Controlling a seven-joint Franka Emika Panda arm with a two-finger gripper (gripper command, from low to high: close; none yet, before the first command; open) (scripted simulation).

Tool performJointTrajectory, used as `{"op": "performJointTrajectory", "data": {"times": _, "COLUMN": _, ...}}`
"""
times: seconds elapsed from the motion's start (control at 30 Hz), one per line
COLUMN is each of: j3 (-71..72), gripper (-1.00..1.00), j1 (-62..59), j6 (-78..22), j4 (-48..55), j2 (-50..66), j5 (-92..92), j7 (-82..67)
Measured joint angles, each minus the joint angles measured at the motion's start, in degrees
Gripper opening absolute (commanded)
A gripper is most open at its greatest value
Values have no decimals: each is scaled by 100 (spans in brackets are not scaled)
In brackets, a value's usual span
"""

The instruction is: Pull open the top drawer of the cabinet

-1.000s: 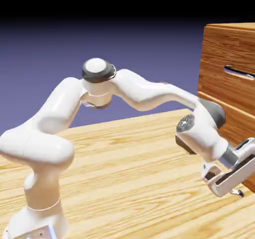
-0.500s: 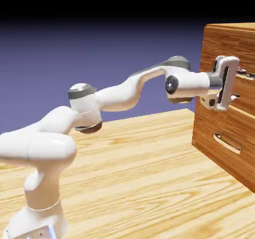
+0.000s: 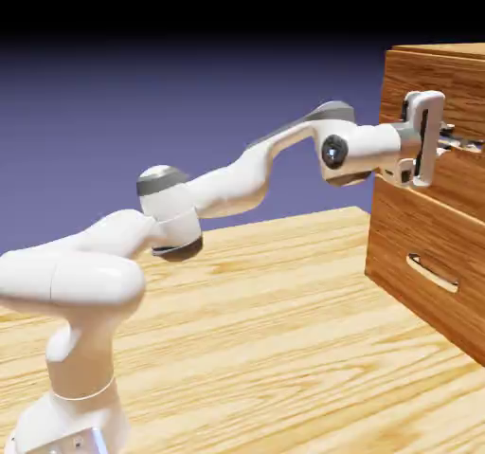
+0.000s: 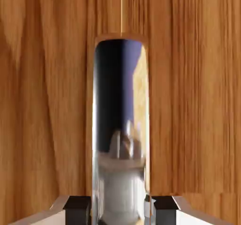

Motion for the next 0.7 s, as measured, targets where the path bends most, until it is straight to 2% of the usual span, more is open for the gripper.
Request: {"op": "performJointTrajectory", "data": {"times": 0.7, "j3": -253, "gripper": -100, "j1": 3067, "j6": -1324, "j4": -4360, "j2": 505, "j5": -564, "j7": -412}}
